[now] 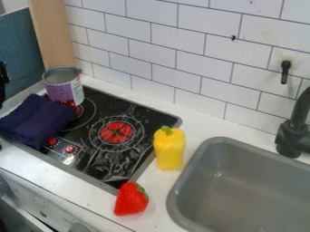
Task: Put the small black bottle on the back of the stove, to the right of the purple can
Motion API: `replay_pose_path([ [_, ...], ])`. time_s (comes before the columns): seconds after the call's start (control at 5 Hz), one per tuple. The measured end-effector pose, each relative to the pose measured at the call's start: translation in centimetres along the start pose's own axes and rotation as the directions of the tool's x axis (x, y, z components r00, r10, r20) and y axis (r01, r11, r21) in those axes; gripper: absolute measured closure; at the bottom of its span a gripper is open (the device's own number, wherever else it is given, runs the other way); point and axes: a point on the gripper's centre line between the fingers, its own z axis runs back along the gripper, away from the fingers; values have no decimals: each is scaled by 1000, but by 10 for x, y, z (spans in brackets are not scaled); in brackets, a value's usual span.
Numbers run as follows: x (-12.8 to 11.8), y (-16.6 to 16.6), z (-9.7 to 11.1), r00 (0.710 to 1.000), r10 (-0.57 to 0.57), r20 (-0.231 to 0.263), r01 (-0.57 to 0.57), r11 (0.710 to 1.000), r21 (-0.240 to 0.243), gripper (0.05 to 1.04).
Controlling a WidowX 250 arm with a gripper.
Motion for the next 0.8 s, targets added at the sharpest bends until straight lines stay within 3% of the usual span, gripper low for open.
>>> replay_pose_path([
  [0.2, 8, 1, -9, 996, 80, 44, -80, 997, -7, 83],
  [0.8, 3, -2, -36, 961, 276, -17, -276, 961, 1, 83],
])
